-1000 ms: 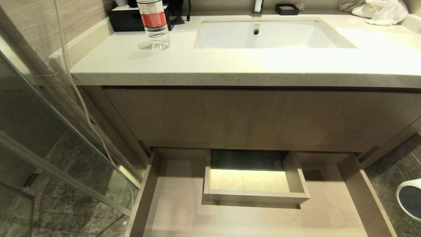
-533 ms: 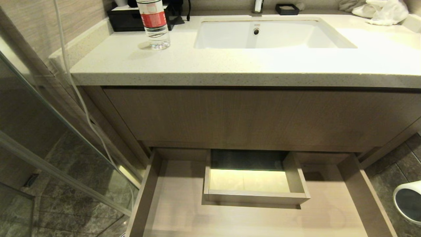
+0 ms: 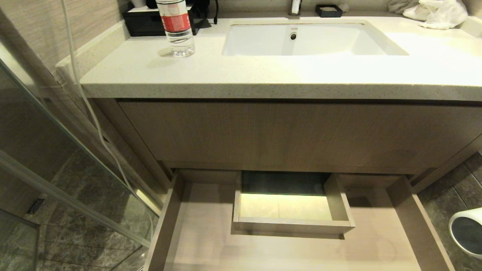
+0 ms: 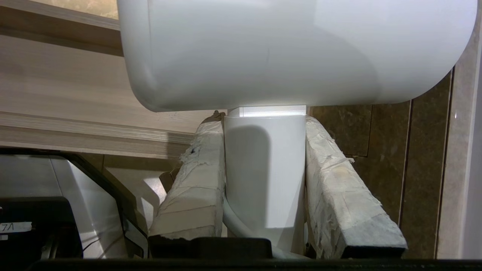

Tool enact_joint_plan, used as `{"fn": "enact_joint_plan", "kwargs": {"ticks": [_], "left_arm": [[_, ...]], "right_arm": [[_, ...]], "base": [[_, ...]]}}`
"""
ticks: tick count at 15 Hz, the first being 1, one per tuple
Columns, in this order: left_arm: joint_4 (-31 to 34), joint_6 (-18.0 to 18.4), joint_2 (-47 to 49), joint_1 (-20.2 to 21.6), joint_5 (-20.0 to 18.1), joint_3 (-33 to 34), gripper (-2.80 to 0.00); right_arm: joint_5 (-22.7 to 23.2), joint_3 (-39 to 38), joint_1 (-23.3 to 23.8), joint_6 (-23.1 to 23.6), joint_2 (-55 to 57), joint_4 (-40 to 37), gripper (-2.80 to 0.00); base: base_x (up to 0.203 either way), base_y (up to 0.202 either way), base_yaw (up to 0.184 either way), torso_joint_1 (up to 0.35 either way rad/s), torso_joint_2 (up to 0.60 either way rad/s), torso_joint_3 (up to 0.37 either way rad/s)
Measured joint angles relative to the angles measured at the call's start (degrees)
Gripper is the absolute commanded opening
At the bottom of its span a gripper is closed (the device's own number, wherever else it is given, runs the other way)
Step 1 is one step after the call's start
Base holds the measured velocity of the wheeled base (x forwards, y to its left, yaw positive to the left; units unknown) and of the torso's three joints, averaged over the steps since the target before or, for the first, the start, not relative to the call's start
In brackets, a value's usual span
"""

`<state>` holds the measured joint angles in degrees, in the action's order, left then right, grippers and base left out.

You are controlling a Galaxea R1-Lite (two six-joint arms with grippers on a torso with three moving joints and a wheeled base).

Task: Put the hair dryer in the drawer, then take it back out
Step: Put it into the drawer

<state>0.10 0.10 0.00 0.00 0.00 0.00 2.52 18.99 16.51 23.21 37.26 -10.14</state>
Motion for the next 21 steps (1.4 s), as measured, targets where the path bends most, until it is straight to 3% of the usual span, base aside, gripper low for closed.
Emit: {"fn": "enact_joint_plan", "kwargs": {"ticks": [9, 17, 21], "left_arm": [[0.0, 0.0, 0.0, 0.0, 0.0, 0.0, -2.8], [0.0, 0.0, 0.0, 0.0, 0.0, 0.0, -2.8], [0.0, 0.0, 0.0, 0.0, 0.0, 0.0, -2.8]], "right_arm": [[0.0, 0.0, 0.0, 0.0, 0.1, 0.0, -2.8], [0.0, -0.5, 0.0, 0.2, 0.2, 0.0, -2.8], [0.1, -0.5, 0.0, 0.2, 0.2, 0.1, -2.8]], "base": [[0.0, 0.0, 0.0, 0.0, 0.0, 0.0], [0.0, 0.0, 0.0, -0.112, 0.39, 0.27], [0.0, 0.0, 0.0, -0.024, 0.09, 0.073]]}}
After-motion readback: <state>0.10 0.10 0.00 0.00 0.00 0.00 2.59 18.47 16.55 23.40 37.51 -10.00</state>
